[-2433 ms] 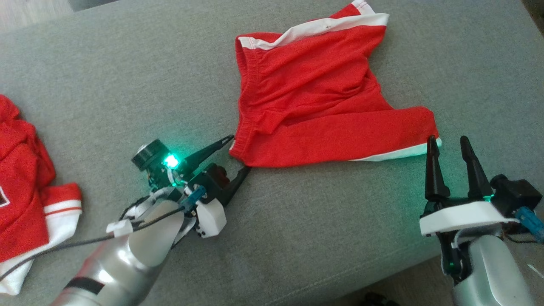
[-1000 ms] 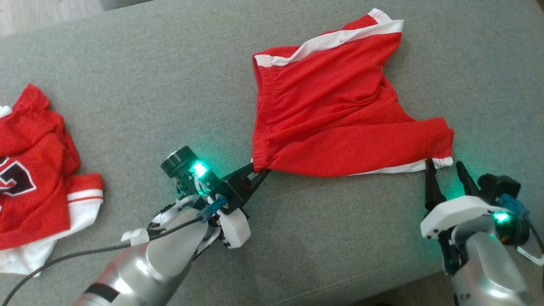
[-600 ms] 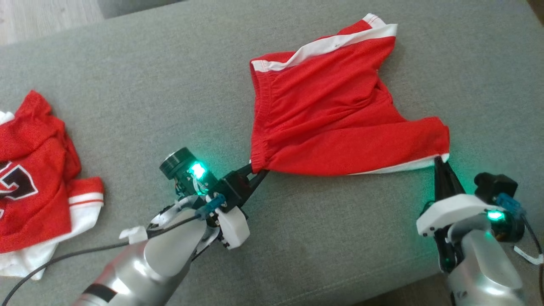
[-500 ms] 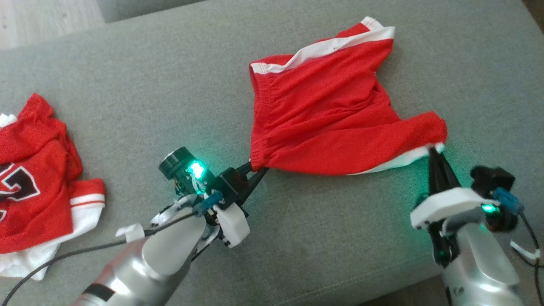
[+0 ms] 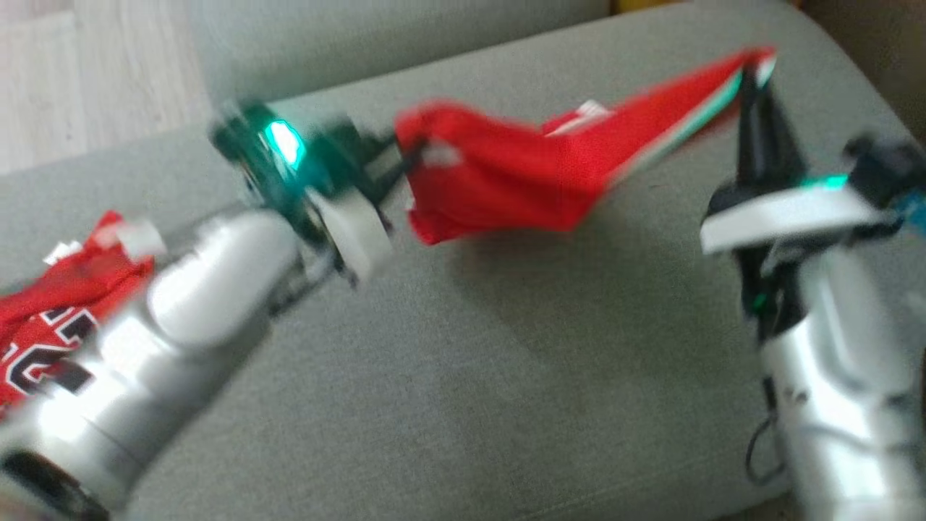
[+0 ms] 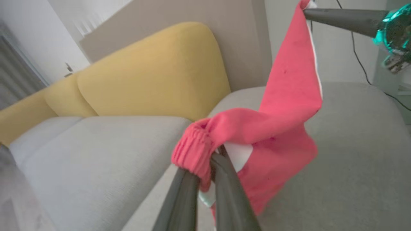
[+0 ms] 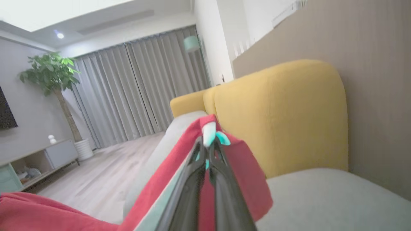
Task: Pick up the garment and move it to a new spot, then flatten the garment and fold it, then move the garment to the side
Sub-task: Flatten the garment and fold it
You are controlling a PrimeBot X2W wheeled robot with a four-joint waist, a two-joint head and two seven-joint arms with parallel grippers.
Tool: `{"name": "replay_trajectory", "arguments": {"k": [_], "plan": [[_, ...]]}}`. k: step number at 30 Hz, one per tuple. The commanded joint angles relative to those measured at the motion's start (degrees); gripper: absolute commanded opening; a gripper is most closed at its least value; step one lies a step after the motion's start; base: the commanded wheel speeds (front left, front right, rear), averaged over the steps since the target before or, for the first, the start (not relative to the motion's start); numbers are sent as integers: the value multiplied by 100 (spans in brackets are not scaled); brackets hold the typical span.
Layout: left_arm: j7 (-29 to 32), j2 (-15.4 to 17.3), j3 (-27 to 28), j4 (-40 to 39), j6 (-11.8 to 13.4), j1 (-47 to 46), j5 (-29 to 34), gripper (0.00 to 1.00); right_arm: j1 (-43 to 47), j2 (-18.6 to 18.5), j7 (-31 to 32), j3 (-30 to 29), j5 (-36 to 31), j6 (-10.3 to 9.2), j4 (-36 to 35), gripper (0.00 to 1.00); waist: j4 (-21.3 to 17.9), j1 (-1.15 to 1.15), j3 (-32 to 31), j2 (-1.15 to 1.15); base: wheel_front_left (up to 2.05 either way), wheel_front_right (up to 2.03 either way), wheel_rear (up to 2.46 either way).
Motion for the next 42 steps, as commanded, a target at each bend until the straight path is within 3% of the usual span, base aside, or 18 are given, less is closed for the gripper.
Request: {"name": "replay_trajectory", "arguments": {"k": [1, 8, 16, 22, 27, 33, 38, 42], "plan": [[51, 249, 159, -135, 11, -380, -99, 0, -321, -58, 51, 100, 51, -5, -247, 0, 23, 0, -159, 0, 0, 0, 0], [554, 579, 52, -47, 11, -957, -1281, 0, -937, -325, 556, -62, -41, -5, -183, 0, 128, 0, -453, 0, 0, 0, 0], [963, 800, 4, -336, 10, -737, -2736, 0, -890, -537, 1077, -166, -24, -5, 232, 0, 338, 0, -593, 0, 0, 0, 0], [1297, 1028, -97, -738, 10, -598, -3446, 0, -826, -754, 1356, 132, 137, -5, 224, 0, 440, 0, -468, 0, 0, 0, 0], [1518, 1118, -28, -763, 11, -801, -3641, 0, -1089, -894, 1460, 359, 142, -5, 175, 0, 443, 0, -116, 0, 0, 0, 0], [1864, 1042, 196, -288, 34, -1831, -3581, 0, -2311, -1020, 1329, 754, 10, -5, 454, 0, 384, 0, 857, 0, 0, 0, 0], [1354, 770, 525, 526, 165, -3111, -3086, 0, -3829, -933, 691, 688, -295, -5, 1332, 0, 323, 0, 1572, 0, 0, 0, 0], [849, 420, 617, 1230, 122, -3685, -2888, 0, -4707, -851, 43, 426, -692, -5, 2261, 0, 347, 0, 1814, 0, 0, 0, 0]]}}
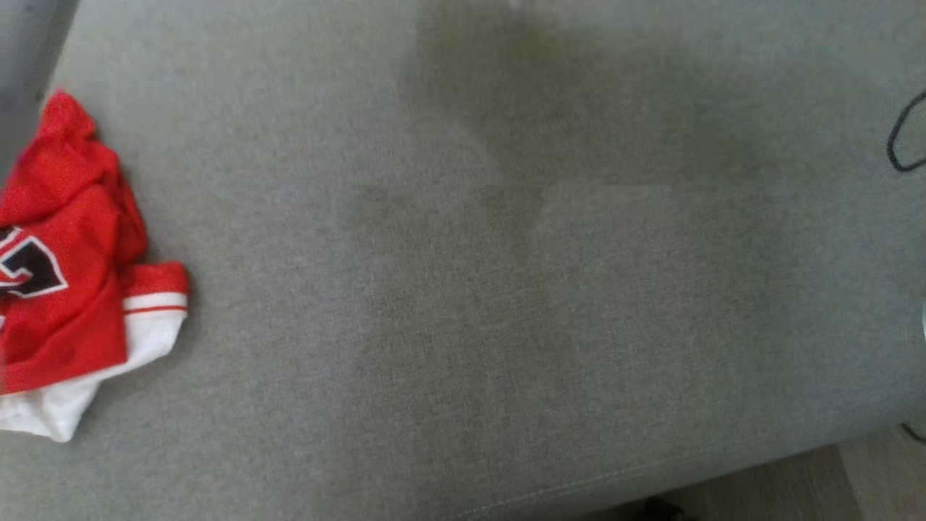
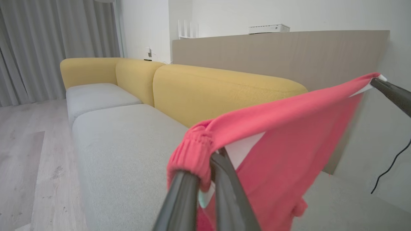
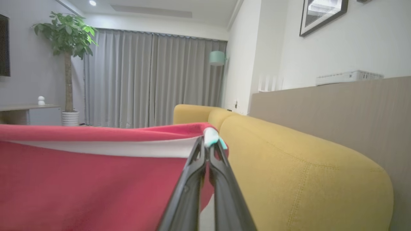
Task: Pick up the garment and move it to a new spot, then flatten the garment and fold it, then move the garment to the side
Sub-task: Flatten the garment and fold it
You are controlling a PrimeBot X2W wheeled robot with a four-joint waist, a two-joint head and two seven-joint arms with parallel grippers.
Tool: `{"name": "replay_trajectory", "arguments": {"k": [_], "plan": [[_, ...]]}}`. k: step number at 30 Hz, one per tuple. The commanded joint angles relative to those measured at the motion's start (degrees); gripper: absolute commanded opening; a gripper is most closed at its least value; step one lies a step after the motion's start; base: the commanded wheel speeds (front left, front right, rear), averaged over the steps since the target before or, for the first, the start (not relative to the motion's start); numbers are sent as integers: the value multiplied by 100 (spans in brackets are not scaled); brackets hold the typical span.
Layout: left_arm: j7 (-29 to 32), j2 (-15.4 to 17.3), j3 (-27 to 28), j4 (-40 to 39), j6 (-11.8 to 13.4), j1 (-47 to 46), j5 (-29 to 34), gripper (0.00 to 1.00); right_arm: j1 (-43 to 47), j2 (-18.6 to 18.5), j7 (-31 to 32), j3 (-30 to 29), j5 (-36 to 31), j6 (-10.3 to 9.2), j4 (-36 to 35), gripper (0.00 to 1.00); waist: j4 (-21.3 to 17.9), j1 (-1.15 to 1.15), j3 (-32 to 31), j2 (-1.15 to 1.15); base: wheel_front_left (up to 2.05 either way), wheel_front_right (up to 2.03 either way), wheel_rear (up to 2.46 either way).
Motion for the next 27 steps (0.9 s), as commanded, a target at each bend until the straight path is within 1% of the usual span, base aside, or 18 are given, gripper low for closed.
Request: {"name": "replay_trajectory", "arguments": {"k": [1, 5, 8, 10, 15, 18, 21, 23, 27], "plan": [[-97, 126, 164, 99, -3, -150, 61, 0, -118, 78, -112, -102, -71, -5, 84, 0, 3, -3, 248, 0, 0, 0, 0], [-371, -222, 37, 404, -75, 155, -119, 0, -122, 185, -280, -41, -187, -5, 893, 0, 57, -3, 214, 0, 0, 0, 0], [-400, -382, -232, 259, -88, 672, -358, 0, 175, 127, -251, 221, -173, -5, 1417, 0, 117, -3, 139, 0, 0, 0, 0], [-367, -363, -533, -7, -89, 1083, -494, 0, 417, 40, -150, 447, -108, -5, 1702, 0, 155, -3, 70, 0, 0, 0, 0], [-278, -127, -1275, -738, -91, 2124, -877, 0, 1055, -282, 352, 1156, 174, -5, 2128, 0, 227, -3, -178, 0, 0, 0, 0], [-306, -25, -1576, -1107, -91, 2660, -1099, 0, 1459, -522, 838, 1620, 496, -5, 2160, 0, 257, -3, -377, 0, 0, 0, 0], [-398, -21, -1747, -1388, -91, 3141, -1203, 0, 1878, -785, 1416, 2005, 969, -5, 2030, 0, 266, -3, -595, 0, 0, 0, 0], [-494, -88, -1812, -1490, -91, 3459, -1242, 0, 2194, -986, 1858, 2336, 1279, -5, 1820, 0, 263, -3, -735, 0, 0, 0, 0], [-589, -192, -1907, -1548, -92, 3929, -1060, 0, 2708, -1468, 2525, 2849, 2025, -5, 1135, 0, 205, -3, -967, 0, 0, 0, 0]]}}
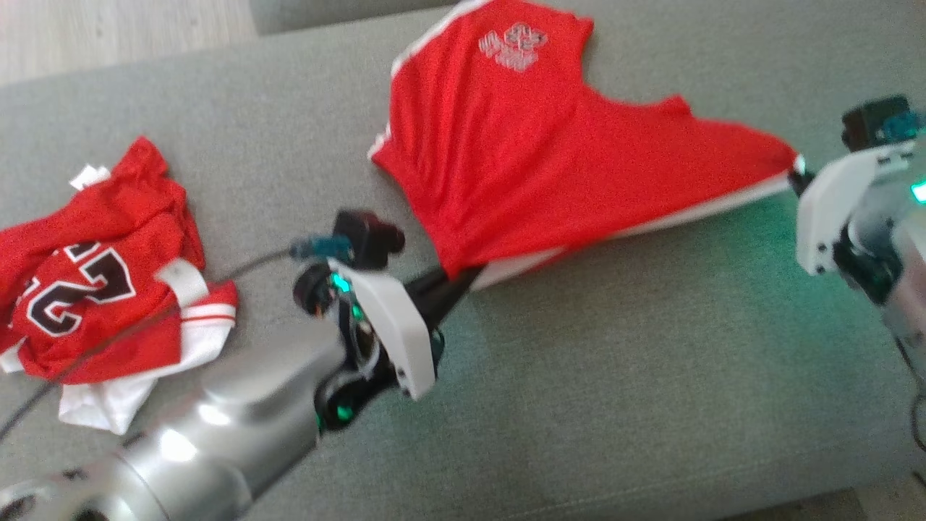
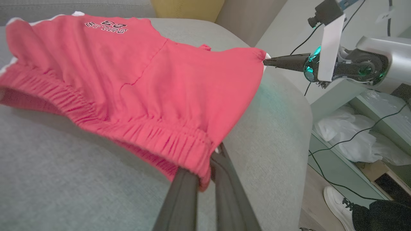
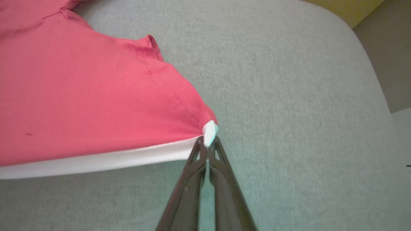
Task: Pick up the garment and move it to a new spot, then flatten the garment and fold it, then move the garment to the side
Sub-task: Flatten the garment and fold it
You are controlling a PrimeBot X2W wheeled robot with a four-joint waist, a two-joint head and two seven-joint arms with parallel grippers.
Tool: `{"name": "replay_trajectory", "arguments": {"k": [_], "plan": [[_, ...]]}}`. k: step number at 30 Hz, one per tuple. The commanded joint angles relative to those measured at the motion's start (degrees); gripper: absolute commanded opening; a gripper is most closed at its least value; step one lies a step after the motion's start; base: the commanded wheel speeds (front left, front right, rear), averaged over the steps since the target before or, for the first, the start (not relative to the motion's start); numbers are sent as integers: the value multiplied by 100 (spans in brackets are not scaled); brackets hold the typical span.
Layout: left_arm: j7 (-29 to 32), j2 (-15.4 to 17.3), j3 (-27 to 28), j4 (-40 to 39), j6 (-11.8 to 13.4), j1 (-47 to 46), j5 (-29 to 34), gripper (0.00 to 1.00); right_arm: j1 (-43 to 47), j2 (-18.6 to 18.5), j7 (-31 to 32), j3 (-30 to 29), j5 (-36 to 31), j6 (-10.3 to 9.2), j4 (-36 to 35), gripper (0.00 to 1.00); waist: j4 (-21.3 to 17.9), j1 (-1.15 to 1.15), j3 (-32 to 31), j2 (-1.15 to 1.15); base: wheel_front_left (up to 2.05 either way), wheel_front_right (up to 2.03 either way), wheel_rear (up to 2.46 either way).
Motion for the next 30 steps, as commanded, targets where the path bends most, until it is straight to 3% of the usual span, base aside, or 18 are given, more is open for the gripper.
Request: {"name": "replay_trajectory", "arguments": {"k": [1, 9, 16, 22, 30], "plan": [[-103, 83, 167, -53, 11, -104, 56, 0, 74, -339, 143, 136, 218, -5, -310, 0, -41, 1, -182, 0, 0, 0, 0], [-247, -152, 131, -155, 53, 527, 260, 0, 977, -1385, 874, 616, 1211, -5, -1669, 0, -136, 1, -703, 0, 0, 0, 0], [-385, -259, 122, -407, 328, 820, 562, 0, 1441, -1841, 772, 271, 1624, -5, -2627, 0, -137, 1, -669, 0, 0, 0, 0], [-611, -346, 263, -335, 507, 608, 710, 0, 1286, -1733, 290, -208, 1202, -5, -2830, 0, 21, 1, -380, 0, 0, 0, 0], [-807, -437, 615, -147, 568, 107, 720, 0, 581, -1205, -146, -704, 418, -5, -2741, 0, 364, 1, 108, 0, 0, 0, 0]]}}
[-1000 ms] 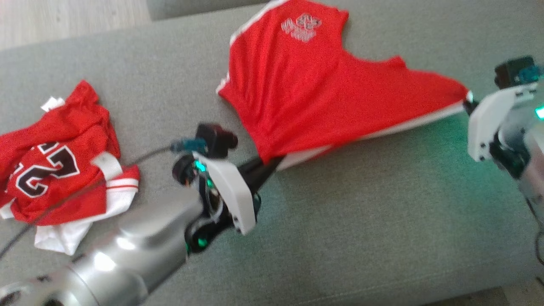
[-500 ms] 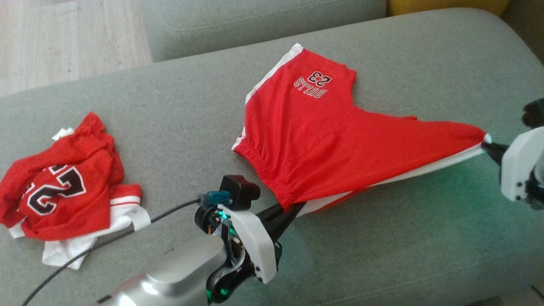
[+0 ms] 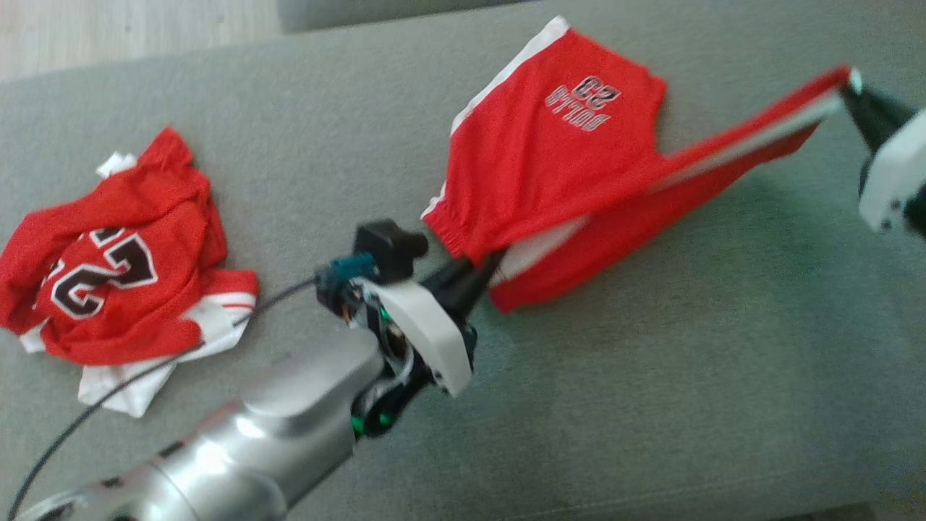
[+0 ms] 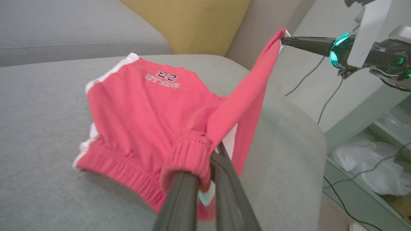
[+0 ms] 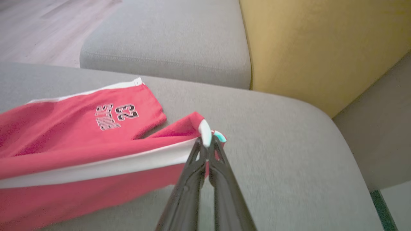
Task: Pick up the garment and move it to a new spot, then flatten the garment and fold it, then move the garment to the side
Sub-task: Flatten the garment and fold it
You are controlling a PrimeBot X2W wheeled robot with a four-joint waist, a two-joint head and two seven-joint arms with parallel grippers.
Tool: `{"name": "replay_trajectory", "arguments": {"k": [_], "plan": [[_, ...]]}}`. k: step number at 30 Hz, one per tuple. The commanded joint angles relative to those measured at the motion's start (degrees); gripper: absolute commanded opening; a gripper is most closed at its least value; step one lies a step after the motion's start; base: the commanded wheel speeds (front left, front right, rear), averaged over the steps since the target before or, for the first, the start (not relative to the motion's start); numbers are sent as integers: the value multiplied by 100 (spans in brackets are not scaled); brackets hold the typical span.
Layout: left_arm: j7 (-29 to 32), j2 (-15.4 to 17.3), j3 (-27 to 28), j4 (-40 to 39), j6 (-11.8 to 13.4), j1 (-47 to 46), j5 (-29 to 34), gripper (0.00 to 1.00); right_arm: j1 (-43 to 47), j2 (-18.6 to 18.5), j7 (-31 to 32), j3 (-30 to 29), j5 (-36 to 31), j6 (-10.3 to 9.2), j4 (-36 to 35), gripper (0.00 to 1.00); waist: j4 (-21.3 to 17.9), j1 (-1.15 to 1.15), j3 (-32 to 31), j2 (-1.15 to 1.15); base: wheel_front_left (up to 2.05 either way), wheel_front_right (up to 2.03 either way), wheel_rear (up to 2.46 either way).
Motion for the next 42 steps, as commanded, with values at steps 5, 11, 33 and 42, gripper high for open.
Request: {"name": "replay_trajectory", "arguments": {"k": [5, 11, 33, 42], "plan": [[-125, 2, 419, 81, -21, -620, -5, 0, -750, 315, -266, -182, -545, -5, 286, 0, 357, -1, 497, 0, 0, 0, 0], [-119, -66, 568, 301, -69, -1082, 32, 0, -1534, 701, -514, -70, -1023, -5, 884, 0, 624, -1, 953, 0, 0, 0, 0], [-278, -543, 513, 801, -241, -1679, 234, 0, -3050, 1184, -1215, 458, -1259, -5, 2922, 0, 1348, -1, 1787, 0, 0, 0, 0], [-403, -638, 507, 1106, -218, -1658, 238, 100, -3252, 1303, -1473, 569, -1150, -5, 3409, 100, 1356, -1, 1708, 0, 0, 0, 0]]}}
